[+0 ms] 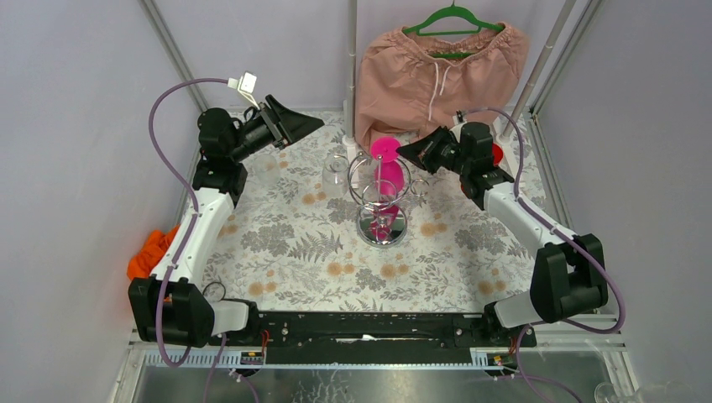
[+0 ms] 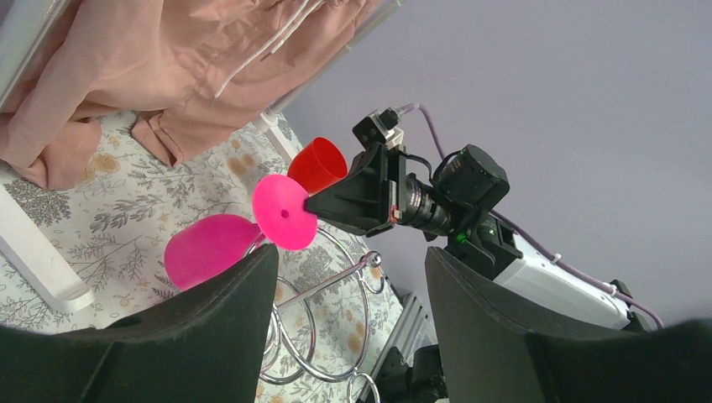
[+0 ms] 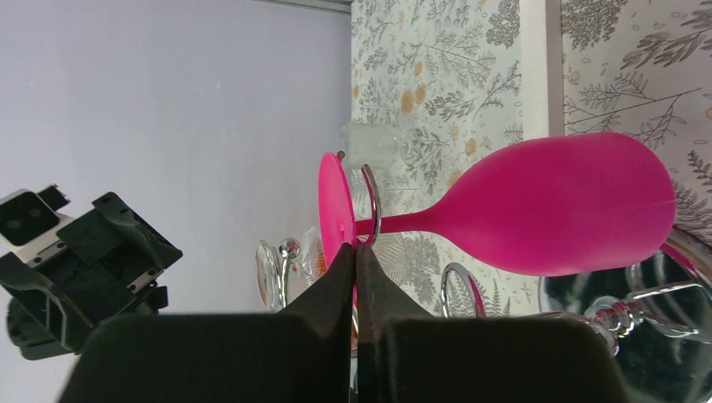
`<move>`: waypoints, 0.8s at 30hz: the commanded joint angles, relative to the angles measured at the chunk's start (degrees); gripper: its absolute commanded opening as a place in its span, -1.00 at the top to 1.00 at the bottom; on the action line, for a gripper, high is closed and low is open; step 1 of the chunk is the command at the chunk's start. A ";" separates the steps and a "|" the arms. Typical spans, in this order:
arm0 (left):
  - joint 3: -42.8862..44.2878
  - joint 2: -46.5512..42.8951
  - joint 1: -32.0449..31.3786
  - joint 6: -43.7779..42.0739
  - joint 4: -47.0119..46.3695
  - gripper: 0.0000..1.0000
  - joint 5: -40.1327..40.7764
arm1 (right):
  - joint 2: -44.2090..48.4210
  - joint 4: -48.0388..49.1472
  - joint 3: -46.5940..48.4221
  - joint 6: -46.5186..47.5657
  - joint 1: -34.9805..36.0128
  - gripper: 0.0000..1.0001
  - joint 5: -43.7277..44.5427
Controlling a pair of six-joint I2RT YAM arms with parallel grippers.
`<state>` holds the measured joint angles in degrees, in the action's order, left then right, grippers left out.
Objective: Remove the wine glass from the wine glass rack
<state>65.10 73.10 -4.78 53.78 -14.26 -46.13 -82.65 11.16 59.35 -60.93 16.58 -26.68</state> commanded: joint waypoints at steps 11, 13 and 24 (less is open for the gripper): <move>0.17 0.34 0.21 -1.55 -0.49 -0.45 -0.98 | -0.50 14.74 -3.02 -12.31 -0.73 1.00 -4.42; 0.31 0.32 0.21 -1.65 -0.25 -0.45 -0.89 | -1.02 14.77 -2.02 -12.46 -0.70 1.00 -4.64; 0.81 0.71 0.21 -1.76 0.20 -0.45 -1.02 | -3.24 14.90 0.16 -11.83 -2.58 1.00 -3.41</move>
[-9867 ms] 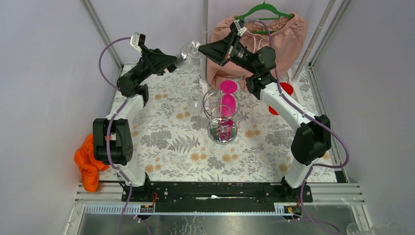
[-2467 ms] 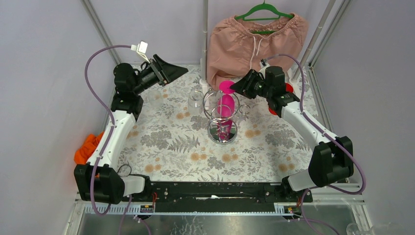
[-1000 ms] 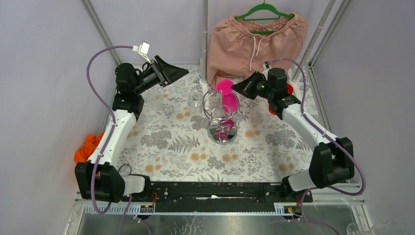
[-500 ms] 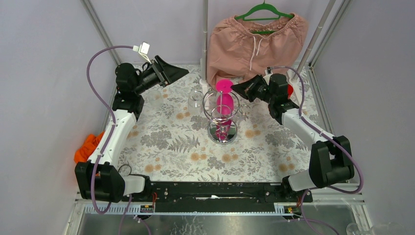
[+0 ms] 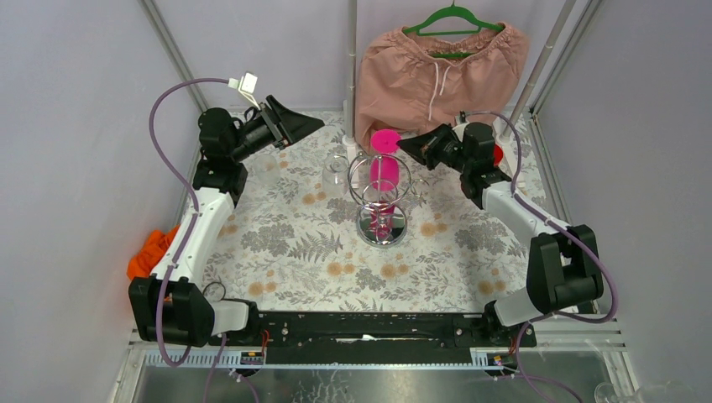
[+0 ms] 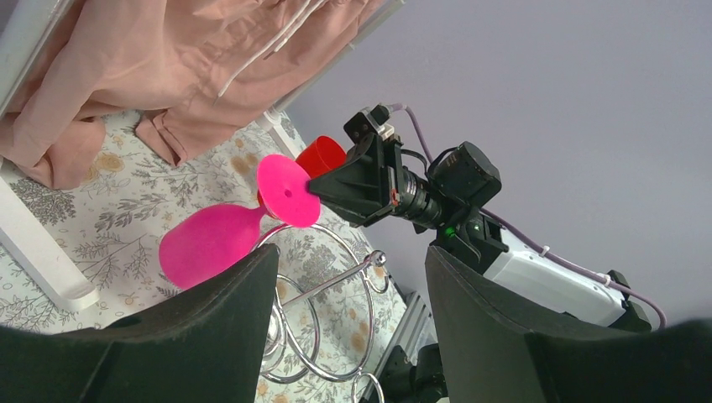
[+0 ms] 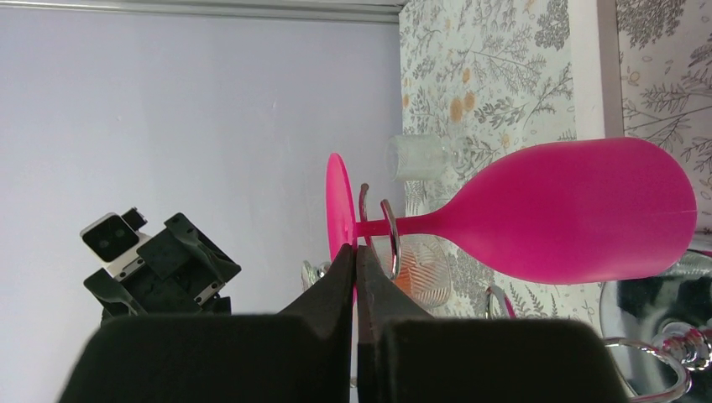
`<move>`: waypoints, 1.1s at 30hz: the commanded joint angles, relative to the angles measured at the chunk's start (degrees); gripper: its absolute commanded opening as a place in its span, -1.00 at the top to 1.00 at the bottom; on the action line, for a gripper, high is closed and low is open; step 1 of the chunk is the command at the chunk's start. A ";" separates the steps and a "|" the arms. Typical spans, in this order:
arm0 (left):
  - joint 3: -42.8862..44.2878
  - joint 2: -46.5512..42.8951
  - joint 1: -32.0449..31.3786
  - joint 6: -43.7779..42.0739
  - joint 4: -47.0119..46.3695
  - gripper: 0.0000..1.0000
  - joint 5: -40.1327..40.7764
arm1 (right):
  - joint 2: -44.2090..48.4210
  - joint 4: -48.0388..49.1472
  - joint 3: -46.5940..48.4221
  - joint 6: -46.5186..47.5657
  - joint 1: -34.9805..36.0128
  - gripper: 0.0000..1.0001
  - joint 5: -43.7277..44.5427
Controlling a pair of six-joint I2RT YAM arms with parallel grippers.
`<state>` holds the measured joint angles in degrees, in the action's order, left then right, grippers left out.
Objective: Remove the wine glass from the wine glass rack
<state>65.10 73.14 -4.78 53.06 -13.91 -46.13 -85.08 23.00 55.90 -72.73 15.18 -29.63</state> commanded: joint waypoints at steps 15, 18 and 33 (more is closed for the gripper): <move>0.19 0.72 0.21 -2.36 0.72 -0.45 -1.06 | -6.09 3.20 10.43 0.22 -2.66 1.00 -1.62; 0.20 0.68 0.21 -2.73 1.18 -0.45 -1.07 | -6.41 3.07 11.34 0.22 -3.24 1.00 -1.88; -0.89 1.04 0.21 -2.70 0.99 -0.45 -0.52 | 0.64 -5.62 15.35 8.44 -5.07 1.00 1.12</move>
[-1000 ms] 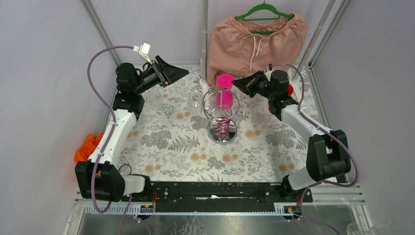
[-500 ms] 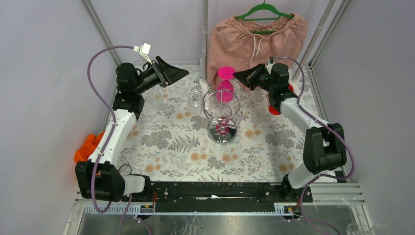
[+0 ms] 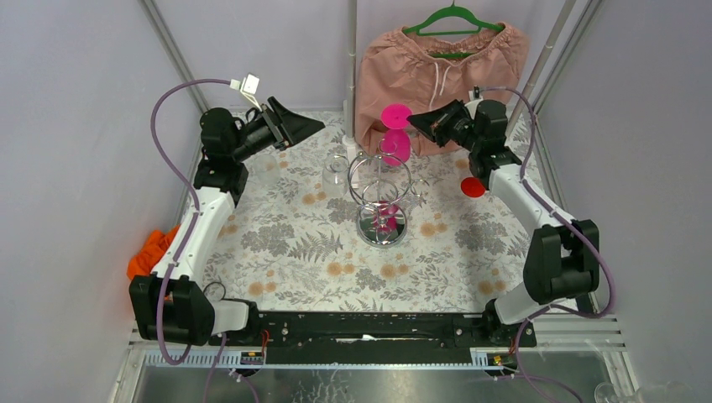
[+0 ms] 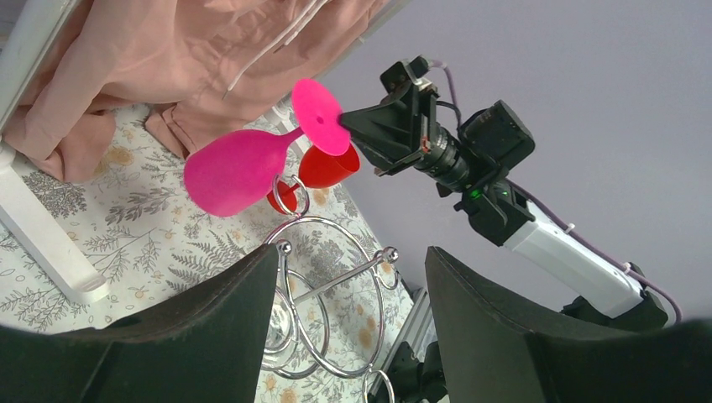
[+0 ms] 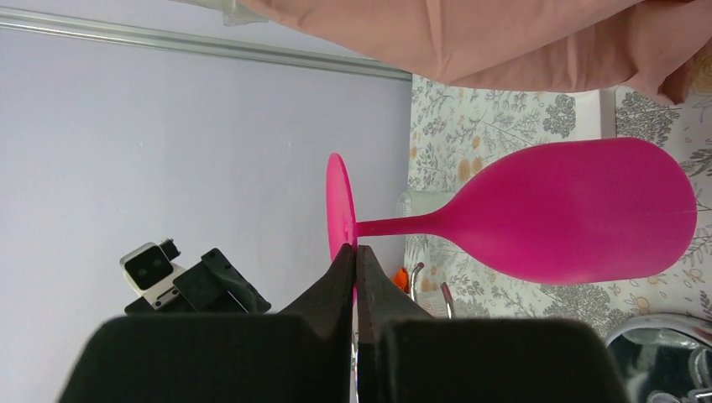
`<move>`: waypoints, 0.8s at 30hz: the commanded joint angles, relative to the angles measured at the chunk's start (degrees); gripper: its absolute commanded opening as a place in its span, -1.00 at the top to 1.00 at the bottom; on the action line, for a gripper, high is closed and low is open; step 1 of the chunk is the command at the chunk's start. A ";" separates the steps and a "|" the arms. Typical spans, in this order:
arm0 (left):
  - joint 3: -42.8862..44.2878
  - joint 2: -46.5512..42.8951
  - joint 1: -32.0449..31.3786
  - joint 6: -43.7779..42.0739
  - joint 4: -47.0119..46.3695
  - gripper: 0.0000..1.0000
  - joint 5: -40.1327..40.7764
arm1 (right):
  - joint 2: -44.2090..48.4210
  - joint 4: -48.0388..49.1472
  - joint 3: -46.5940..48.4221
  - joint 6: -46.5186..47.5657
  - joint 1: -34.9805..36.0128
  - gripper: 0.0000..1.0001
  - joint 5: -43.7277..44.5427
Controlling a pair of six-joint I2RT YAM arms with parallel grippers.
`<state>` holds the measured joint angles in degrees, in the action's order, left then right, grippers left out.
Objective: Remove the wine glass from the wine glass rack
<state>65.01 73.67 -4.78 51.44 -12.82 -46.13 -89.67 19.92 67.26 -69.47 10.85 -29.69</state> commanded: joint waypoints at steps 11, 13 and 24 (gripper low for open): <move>-0.69 1.50 0.21 -1.74 0.31 -0.45 0.90 | 14.81 -14.42 9.66 16.91 -1.54 1.00 7.53; -0.64 1.93 0.21 -1.21 -0.89 -0.45 0.89 | 17.09 -14.55 9.84 17.09 -1.54 1.00 7.00; 2.27 6.20 0.28 1.65 -6.88 -0.45 0.47 | 24.60 -2.70 8.85 8.45 -1.58 1.00 -1.38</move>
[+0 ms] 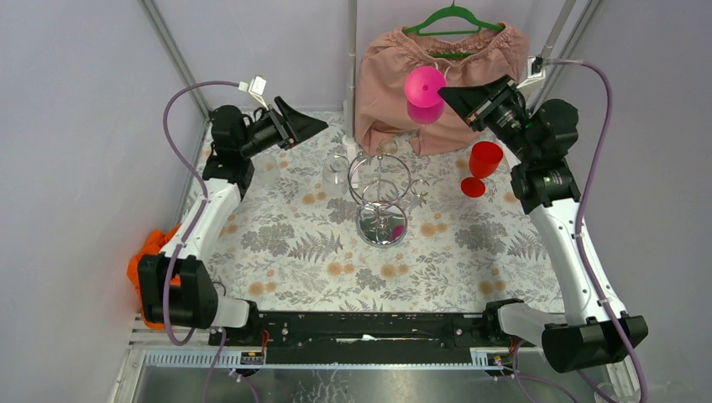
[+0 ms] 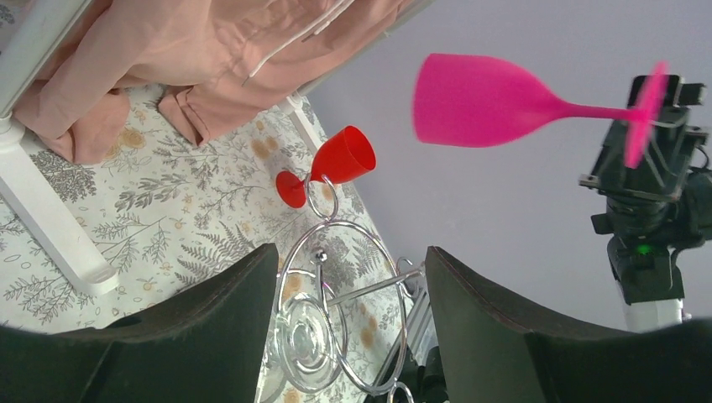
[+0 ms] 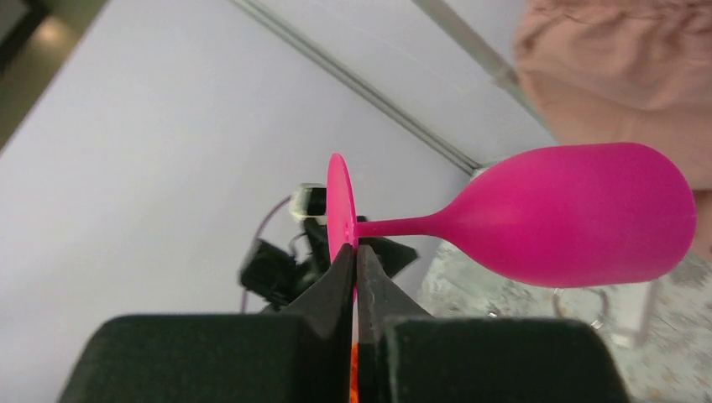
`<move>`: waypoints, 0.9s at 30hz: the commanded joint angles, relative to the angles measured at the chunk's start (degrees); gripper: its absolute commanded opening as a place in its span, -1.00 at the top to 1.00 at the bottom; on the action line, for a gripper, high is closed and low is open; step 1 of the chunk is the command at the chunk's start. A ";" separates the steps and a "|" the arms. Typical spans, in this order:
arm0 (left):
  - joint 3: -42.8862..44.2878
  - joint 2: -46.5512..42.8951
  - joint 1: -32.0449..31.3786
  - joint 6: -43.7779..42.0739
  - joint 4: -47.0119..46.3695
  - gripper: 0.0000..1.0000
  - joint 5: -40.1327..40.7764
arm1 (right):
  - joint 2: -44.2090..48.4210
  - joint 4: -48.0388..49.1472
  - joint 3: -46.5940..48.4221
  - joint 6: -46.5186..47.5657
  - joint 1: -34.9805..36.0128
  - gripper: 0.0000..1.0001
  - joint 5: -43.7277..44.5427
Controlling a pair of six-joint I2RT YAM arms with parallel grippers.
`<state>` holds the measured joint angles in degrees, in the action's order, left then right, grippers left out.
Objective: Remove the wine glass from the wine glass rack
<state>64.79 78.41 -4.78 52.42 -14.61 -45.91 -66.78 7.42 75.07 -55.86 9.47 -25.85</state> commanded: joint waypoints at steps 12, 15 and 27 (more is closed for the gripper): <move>1.63 11.68 0.68 24.34 -46.41 -0.45 -4.12 | -6.33 49.20 -4.31 -36.79 -0.16 1.00 -14.22; 1.44 17.02 1.11 36.54 -67.13 -0.48 -3.24 | -10.26 61.02 -4.98 -46.05 -0.16 1.00 -14.15; 6.76 24.26 -0.23 44.22 -77.67 -0.54 -2.08 | -17.26 73.58 -4.49 -54.97 0.24 1.00 -14.09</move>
<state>68.82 103.85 -4.54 94.83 -82.65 -48.51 -83.50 72.64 69.76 -107.92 9.47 -38.79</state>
